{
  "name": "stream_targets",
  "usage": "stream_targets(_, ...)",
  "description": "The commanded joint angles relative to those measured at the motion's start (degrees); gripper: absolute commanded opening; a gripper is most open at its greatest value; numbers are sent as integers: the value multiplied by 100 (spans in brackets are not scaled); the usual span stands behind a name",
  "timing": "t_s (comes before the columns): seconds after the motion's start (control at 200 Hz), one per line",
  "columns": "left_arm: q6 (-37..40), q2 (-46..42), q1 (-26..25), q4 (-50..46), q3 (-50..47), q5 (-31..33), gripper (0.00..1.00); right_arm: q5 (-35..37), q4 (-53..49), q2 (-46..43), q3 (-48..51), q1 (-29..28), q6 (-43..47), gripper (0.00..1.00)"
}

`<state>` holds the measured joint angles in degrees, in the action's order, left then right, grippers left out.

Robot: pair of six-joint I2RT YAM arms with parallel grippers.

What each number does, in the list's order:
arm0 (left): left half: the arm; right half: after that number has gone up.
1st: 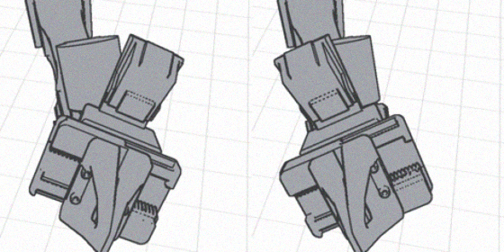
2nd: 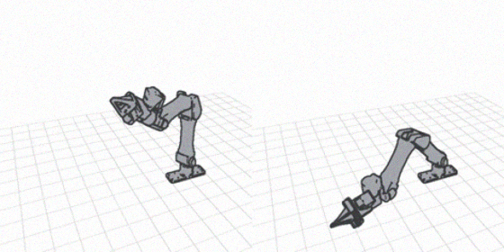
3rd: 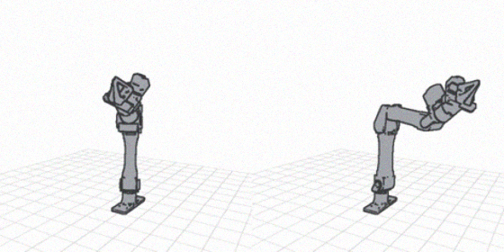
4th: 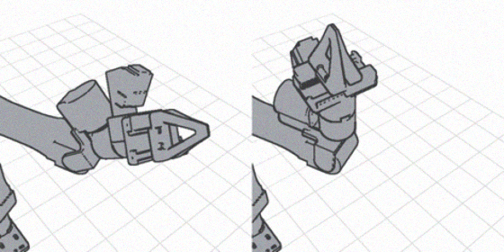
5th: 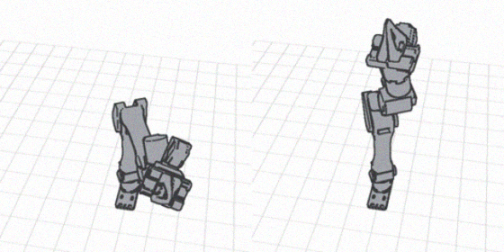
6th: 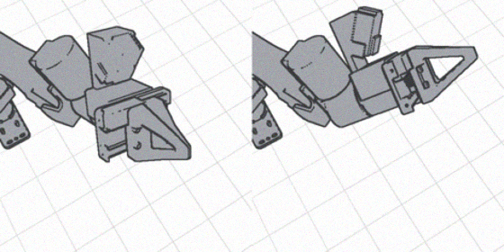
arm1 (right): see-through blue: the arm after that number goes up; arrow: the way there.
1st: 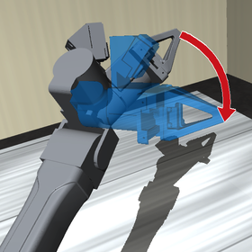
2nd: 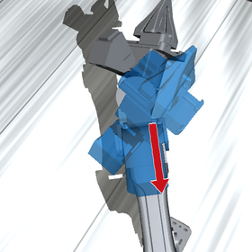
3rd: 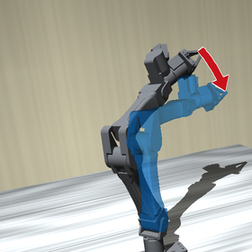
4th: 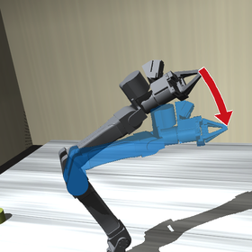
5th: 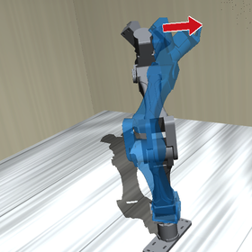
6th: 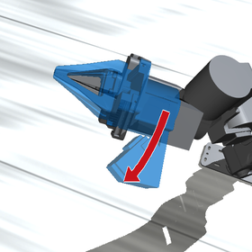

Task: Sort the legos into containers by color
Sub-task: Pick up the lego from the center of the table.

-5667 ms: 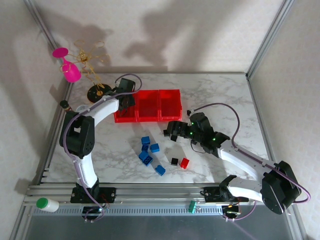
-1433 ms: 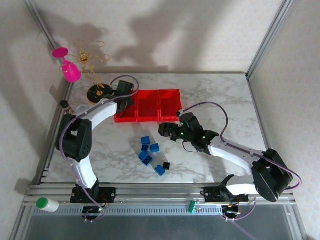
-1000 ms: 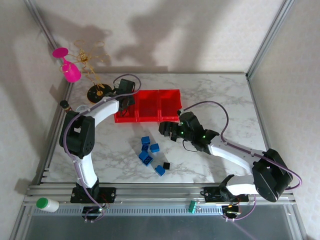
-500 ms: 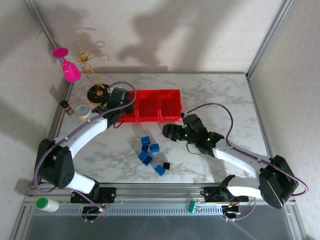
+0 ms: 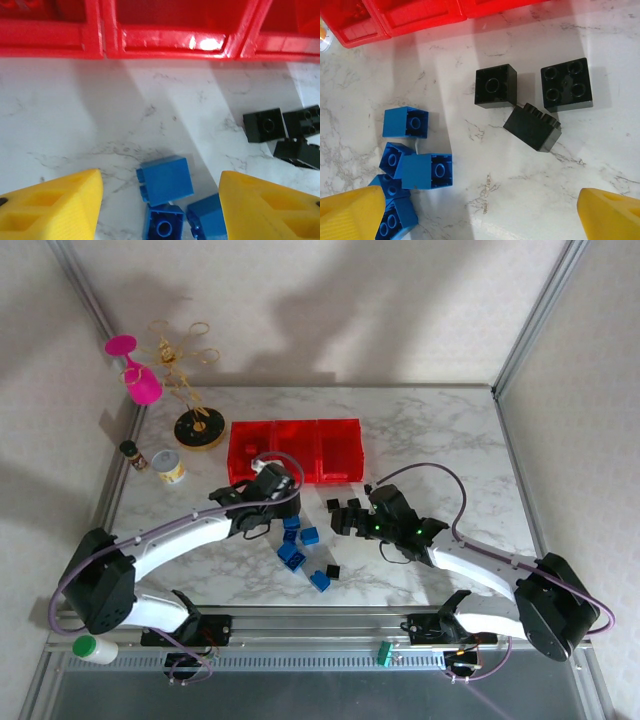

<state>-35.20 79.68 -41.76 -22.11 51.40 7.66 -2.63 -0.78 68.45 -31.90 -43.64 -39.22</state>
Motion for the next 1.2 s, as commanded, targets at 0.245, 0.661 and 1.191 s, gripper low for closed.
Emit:
stream_targets(0.245,-337,1039,-236,134,55,84,69,70,205,-39,21,22,-24,99)
stream_targets(0.661,-435,1797,-236,561,214,-96,67,174,148,-132,113,26,-17,99)
stream_targets(1.191,-376,1274,-236,338,328,186,47,176,142,-102,-35,32,2,99)
